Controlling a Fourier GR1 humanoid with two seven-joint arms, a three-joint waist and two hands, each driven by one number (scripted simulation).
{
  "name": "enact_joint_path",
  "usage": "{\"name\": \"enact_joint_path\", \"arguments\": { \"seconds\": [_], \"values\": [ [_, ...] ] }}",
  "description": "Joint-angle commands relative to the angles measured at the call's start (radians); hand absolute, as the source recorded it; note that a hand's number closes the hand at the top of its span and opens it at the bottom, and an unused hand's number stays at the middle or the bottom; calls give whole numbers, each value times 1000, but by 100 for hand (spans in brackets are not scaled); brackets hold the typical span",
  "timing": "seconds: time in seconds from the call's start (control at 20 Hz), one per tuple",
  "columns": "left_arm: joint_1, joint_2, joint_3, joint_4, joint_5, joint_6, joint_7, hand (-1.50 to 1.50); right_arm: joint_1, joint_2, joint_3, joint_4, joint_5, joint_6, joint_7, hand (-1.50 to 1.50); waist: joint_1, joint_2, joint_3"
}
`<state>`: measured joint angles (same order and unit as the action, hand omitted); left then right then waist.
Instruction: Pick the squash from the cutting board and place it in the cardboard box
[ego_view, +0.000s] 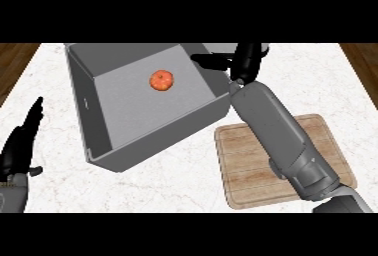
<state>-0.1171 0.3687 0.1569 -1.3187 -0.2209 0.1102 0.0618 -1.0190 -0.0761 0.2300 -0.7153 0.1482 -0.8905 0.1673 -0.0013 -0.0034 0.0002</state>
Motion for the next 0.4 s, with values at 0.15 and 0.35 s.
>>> {"name": "enact_joint_path", "arguments": {
  "seconds": [0.15, 0.35],
  "values": [
    [60, -11, -13, -104, -16, -2, 74, 0, 273, -164, 67, -351, 27, 135, 101, -150, -22, -9, 0],
    [74, -25, 0, -45, -15, 7, 1, 0, 396, -287, 88, -560, 17, 264, 194, -150, -25, -8, -1]
  ]
}}
